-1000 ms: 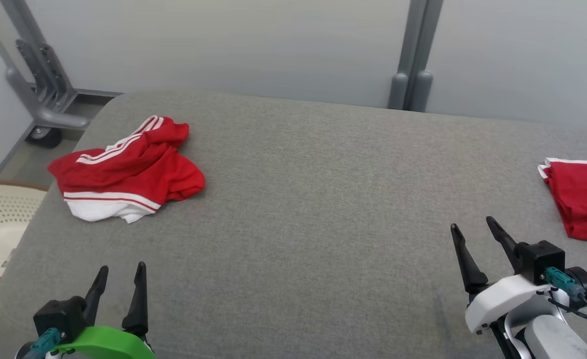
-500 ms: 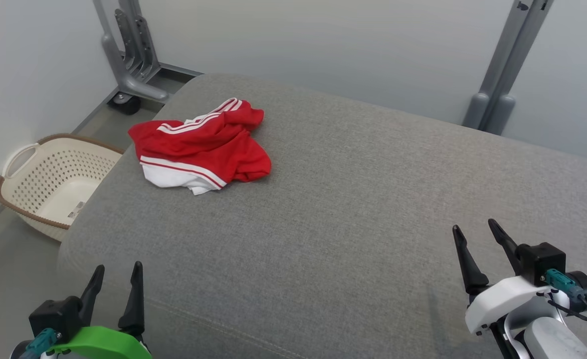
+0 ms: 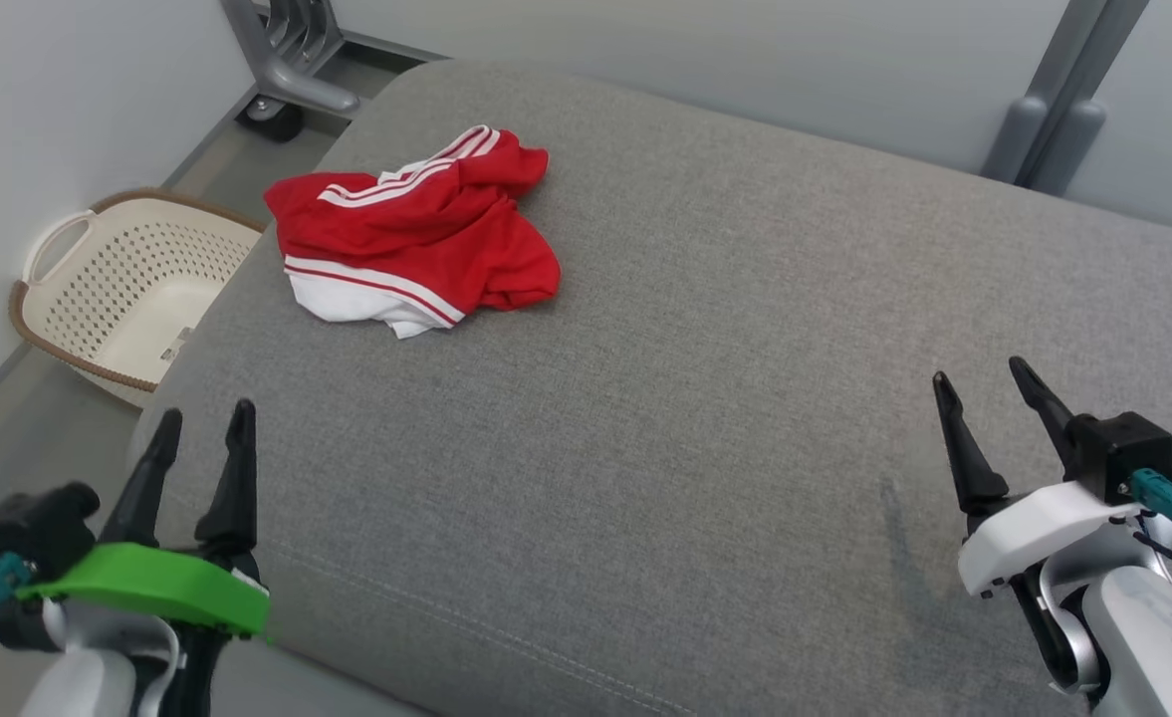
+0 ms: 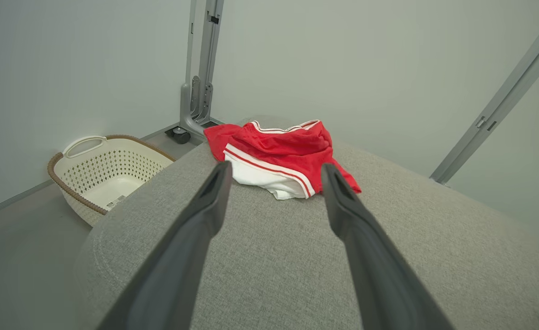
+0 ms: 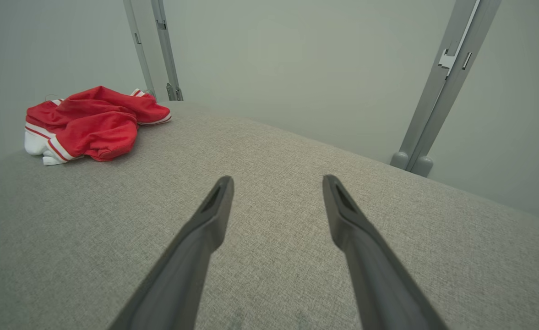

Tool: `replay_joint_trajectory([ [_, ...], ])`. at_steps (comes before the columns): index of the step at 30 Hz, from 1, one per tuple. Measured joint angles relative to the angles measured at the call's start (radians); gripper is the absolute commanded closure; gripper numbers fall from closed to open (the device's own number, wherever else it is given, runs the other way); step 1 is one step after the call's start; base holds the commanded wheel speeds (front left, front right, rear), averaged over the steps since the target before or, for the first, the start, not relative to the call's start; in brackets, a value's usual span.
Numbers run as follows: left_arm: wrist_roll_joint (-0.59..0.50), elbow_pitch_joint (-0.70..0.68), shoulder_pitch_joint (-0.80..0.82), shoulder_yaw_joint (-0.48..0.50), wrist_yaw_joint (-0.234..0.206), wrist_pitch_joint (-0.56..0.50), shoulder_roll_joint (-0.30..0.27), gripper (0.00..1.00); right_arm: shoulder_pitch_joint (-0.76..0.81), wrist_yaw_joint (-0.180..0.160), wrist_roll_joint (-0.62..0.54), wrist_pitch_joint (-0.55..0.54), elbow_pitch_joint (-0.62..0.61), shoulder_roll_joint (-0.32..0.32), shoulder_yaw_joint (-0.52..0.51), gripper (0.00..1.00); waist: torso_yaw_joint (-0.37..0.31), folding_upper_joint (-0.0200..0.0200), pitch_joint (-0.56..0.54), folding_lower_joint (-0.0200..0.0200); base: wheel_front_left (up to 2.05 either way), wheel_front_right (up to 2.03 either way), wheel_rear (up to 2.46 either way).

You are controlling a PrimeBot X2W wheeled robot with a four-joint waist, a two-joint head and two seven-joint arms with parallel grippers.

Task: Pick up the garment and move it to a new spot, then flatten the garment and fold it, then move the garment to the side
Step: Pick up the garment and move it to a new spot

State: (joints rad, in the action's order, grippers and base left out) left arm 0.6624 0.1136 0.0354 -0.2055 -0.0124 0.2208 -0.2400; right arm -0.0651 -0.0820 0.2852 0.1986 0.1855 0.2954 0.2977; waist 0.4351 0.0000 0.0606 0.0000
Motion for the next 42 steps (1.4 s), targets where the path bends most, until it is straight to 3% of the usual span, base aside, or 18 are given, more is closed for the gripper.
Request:
replay_joint_trajectory([
  [4, 0.061, -0.010, 0.092, 0.030, 0.024, -0.090, -0.039, 0.00, -0.026, 0.000, -0.012, -0.024, -0.024, 0.028, -0.009, 0.00, -0.007, 0.0000, 0.053, 0.0000, 0.00, 0.00, 0.00],
  [9, 0.141, 0.003, 0.254, 0.080, 0.044, -0.254, -0.133, 0.00, -0.089, 0.000, -0.033, -0.057, -0.070, 0.084, -0.035, 0.00, -0.022, 0.0000, 0.135, 0.0000, 0.00, 0.00, 0.00],
  [18, 0.320, 0.110, 0.466, 0.174, 0.041, -0.410, -0.141, 0.00, -0.181, 0.011, -0.056, -0.109, -0.147, 0.113, -0.024, 0.00, -0.061, 0.0000, 0.258, 0.0000, 0.00, 0.00, 0.00],
  [25, 0.343, 0.216, 0.526, 0.200, 0.003, -0.477, -0.155, 0.00, -0.245, 0.020, -0.074, -0.140, -0.204, 0.150, -0.033, 0.00, -0.108, 0.0000, 0.352, 0.0001, 0.00, 0.00, 0.00],
  [36, 0.348, 0.306, 0.672, 0.204, -0.026, -0.494, -0.154, 0.00, -0.323, 0.020, -0.098, -0.182, -0.302, 0.212, -0.088, 0.00, -0.175, 0.0000, 0.509, 0.0001, 0.00, 0.00, 0.00],
  [42, 0.275, 0.418, 0.687, 0.149, -0.041, -0.488, -0.151, 0.00, -0.339, 0.019, -0.104, -0.182, -0.310, 0.227, -0.103, 0.00, -0.199, 0.0000, 0.583, 0.0002, 0.00, 0.00, 0.00],
])
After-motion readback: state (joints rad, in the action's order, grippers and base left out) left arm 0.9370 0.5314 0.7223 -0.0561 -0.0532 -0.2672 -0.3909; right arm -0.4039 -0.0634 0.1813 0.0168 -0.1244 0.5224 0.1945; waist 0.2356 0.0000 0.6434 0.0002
